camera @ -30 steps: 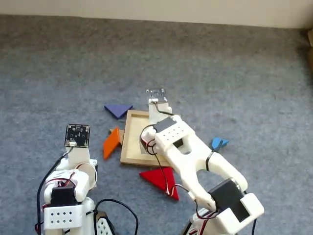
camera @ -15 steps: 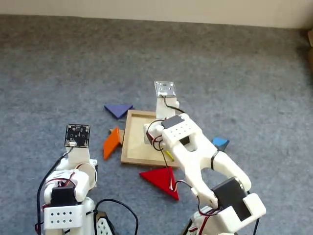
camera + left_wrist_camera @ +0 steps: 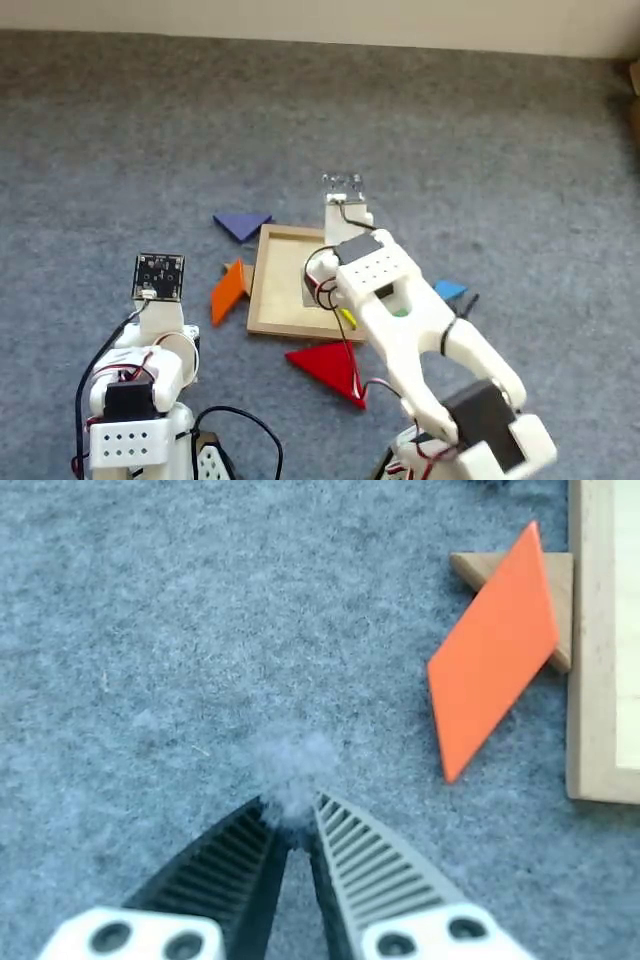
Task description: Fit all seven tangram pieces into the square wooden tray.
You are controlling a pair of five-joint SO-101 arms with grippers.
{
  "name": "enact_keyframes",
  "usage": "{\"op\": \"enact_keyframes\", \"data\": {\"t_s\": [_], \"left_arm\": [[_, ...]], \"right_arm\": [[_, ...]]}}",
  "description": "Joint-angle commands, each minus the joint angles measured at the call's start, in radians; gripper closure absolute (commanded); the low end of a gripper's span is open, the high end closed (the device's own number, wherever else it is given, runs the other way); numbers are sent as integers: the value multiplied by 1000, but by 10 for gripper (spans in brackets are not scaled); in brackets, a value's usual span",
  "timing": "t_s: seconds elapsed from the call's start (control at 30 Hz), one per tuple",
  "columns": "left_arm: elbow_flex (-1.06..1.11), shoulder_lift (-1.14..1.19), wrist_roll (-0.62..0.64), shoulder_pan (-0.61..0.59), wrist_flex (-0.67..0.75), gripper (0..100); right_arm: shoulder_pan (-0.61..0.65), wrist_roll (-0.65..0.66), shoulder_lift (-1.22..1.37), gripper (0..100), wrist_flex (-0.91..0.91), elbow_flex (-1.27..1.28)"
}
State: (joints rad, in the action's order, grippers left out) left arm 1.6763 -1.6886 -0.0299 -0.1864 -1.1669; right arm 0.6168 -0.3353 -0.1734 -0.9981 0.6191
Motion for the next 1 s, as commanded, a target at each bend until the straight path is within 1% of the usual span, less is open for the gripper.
{"op": "enact_keyframes", "data": {"t_s": [0.0, 0.2, 0.27, 0.4, 0.47, 0.53, 0.63, 0.7, 0.97], "left_arm": [[27, -10, 3, 5, -3, 995], [27, -10, 3, 5, -3, 995], [27, -10, 3, 5, -3, 995], [27, -10, 3, 5, -3, 995], [27, -10, 3, 5, -3, 995], [27, -10, 3, 5, -3, 995], [27, -10, 3, 5, -3, 995], [27, -10, 3, 5, -3, 995], [27, -10, 3, 5, -3, 995]], "right_arm": [[19, 94, -120, 968, -90, -65], [91, 287, -151, 968, -317, -64], [113, 324, -136, 968, -343, -39], [163, 328, -107, 964, -237, 65], [182, 328, -96, 943, -202, 108], [196, 328, -88, 874, -202, 136], [216, 328, -84, 745, -200, 143], [229, 328, -64, 690, -197, 150], [239, 328, 154, 680, -173, 133]]}}
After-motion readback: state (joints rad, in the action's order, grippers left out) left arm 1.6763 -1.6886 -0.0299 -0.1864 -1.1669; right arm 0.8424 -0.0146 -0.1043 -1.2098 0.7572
